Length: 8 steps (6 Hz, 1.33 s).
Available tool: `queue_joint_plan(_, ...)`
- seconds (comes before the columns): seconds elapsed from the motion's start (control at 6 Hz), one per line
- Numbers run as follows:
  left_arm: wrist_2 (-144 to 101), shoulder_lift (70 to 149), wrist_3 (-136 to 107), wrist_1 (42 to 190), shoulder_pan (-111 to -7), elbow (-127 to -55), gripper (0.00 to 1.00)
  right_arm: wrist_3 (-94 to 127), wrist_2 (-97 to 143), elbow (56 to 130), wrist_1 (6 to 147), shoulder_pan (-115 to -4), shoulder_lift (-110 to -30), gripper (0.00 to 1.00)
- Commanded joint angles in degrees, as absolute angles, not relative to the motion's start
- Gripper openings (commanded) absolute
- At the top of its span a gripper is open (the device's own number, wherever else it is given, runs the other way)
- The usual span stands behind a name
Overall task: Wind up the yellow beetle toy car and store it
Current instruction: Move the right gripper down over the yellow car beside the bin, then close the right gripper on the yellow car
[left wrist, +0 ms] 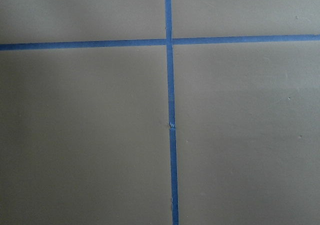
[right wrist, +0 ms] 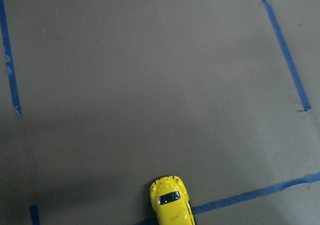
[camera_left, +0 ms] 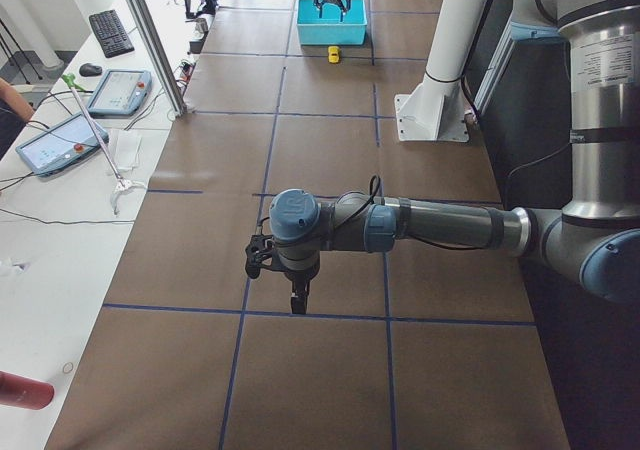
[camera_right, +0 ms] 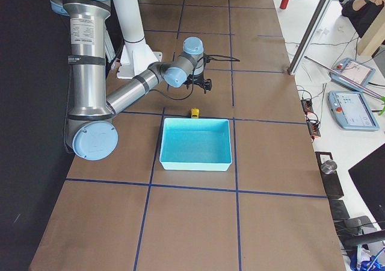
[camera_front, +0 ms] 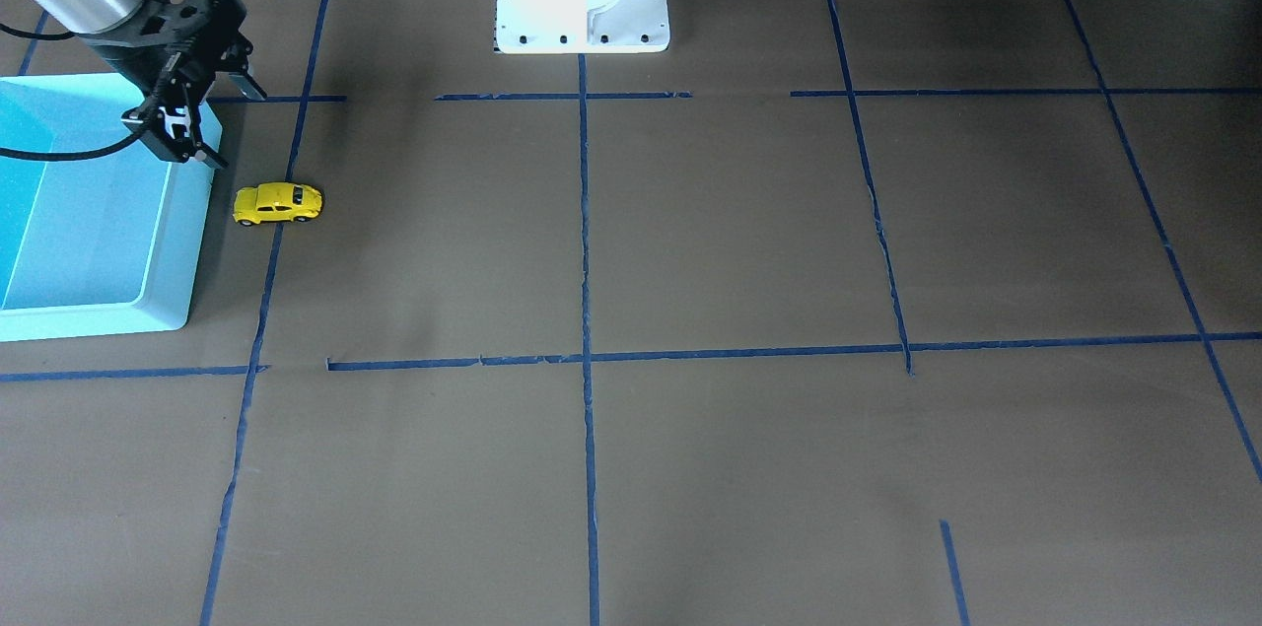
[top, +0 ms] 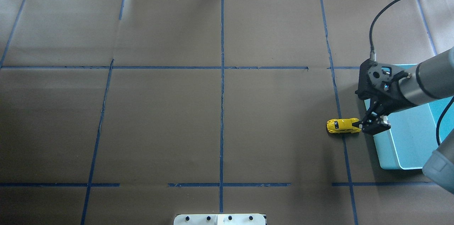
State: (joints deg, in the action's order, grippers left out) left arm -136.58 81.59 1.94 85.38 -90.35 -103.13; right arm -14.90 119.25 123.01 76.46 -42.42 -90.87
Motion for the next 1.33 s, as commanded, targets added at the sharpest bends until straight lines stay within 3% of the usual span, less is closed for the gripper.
queue_joint_plan(0.0,-136.6,81.5,1.9,85.3,-90.4,-103.0,1.0,-20.0,111.3,123.0,81.4,-35.2,-90.9,1.0)
queue_joint_plan(1.17,-136.6,81.4,2.0,85.7,-90.4,-101.0,1.0,-31.6,104.8,117.5,86.7,-33.0,-87.9,1.0)
